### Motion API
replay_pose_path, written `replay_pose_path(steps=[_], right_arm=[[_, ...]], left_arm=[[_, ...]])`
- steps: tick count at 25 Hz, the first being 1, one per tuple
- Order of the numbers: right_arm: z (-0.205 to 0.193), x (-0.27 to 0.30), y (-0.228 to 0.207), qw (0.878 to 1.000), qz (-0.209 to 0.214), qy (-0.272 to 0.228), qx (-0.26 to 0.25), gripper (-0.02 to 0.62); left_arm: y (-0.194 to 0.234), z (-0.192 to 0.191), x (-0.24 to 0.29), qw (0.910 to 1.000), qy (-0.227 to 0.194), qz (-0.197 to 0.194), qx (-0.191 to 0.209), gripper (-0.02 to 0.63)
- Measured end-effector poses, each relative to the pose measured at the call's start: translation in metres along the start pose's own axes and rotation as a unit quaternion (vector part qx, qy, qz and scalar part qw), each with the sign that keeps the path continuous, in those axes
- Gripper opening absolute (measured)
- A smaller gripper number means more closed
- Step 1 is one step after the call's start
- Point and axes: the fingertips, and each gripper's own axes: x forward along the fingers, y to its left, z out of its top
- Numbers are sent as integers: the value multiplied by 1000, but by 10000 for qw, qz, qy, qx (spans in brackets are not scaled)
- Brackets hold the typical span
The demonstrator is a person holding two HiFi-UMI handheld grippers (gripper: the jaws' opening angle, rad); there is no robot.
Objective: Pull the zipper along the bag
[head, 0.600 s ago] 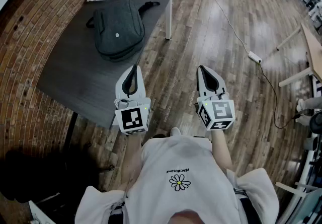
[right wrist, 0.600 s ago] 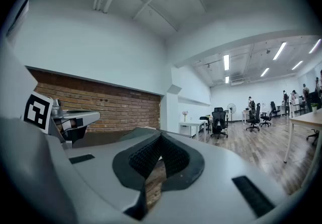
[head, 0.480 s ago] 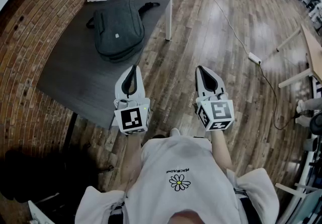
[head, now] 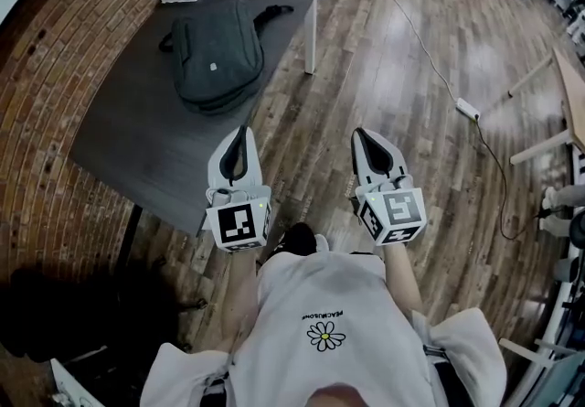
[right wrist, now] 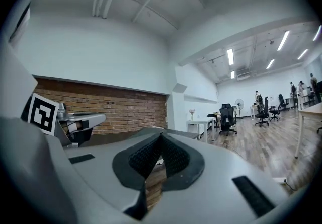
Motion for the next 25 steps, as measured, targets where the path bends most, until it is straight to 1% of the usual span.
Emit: replay_pose_path(steps=[6,11,18,22,25], right_arm=[[-20,8,8,9992,284,246,95,1],[-25,32,2,9991,305,287,-38,0],[-34,97,-26,9988,172,446,-72,0],[-31,158,-41,9985,191,513,-27,2],[-20,212,-47,9979,253,591,-99,2]], left_arm=[[-1,-18,1,9997,214,27,-106,0],[7,-26,29,9999,159,-48,-40,-1],[28,-42,107,9998,134,-178,-19,0],[47,-51,164,9995,136,-299,-24,0],[70,-57,212,9992,211,-322,-72,0]])
